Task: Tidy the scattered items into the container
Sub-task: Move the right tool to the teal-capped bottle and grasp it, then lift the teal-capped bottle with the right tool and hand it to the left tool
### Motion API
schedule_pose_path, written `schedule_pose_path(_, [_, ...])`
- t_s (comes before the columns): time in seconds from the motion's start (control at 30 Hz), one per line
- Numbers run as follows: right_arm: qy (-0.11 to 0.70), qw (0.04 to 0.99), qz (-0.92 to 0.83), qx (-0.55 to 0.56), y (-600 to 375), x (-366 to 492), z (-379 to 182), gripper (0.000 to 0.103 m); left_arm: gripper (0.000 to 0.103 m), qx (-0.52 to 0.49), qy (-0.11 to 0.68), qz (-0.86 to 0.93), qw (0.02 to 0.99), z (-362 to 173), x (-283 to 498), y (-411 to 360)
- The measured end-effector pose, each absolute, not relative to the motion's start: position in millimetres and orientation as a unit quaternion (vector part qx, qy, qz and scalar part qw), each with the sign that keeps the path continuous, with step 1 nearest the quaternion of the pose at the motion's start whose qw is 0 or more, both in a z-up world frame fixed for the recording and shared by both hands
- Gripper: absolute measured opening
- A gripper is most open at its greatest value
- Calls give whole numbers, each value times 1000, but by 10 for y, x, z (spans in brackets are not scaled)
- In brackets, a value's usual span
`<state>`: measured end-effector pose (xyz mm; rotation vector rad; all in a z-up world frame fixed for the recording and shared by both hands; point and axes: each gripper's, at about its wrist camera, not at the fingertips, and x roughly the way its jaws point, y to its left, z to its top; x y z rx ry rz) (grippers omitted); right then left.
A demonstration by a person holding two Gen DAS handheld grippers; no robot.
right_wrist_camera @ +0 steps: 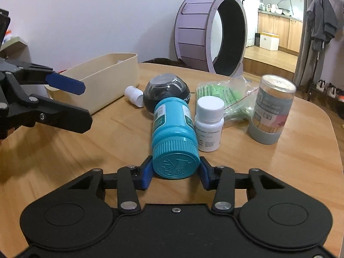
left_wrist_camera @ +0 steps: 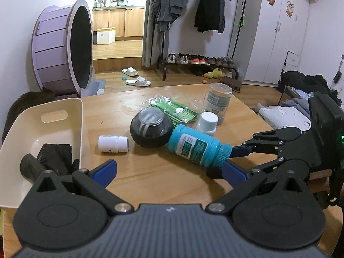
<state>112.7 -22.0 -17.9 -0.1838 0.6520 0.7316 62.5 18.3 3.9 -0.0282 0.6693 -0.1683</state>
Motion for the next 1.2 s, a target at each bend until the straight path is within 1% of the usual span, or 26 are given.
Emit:
schedule_pose_path(0.33, [281, 875, 384, -94, -332, 1021, 182, 42, 103, -13, 325, -86, 942, 68, 608, 225])
schedule_pose_path(0.53, [269, 874, 394, -94, -326, 981, 297, 41, 103, -14, 325, -86, 942, 62, 607, 250])
schedule_pose_path(0.83, [264, 875, 398, -77, -295, 1051, 244, 42, 103, -15, 326, -91, 941, -23, 632, 256])
schedule_pose_path(1.0, [262, 877, 396, -74, -316, 1062, 257, 43, 103, -27, 313, -90, 945, 5, 650, 282])
schedule_pose_path(1.03, [261, 879, 393, -74, -334, 1062, 267, 44, 103, -32, 309, -91, 946, 14, 653, 287])
schedule_pose_path(1.07, [259, 881, 389, -72, -360, 1062, 278, 47, 103, -29, 305, -95, 947, 16, 665, 264])
schedule_pose_path(1.1, [257, 884, 384, -68, -390, 1071, 291, 51, 102, -24, 302, -98, 948, 17, 678, 237])
schedule_pose_path(1.17, [252, 891, 374, -61, -448, 1090, 317, 63, 101, -16, 294, -105, 950, 19, 705, 184])
schedule_pose_path(1.2, [249, 894, 367, -60, -475, 1101, 334, 64, 100, -11, 291, -108, 951, 20, 718, 157])
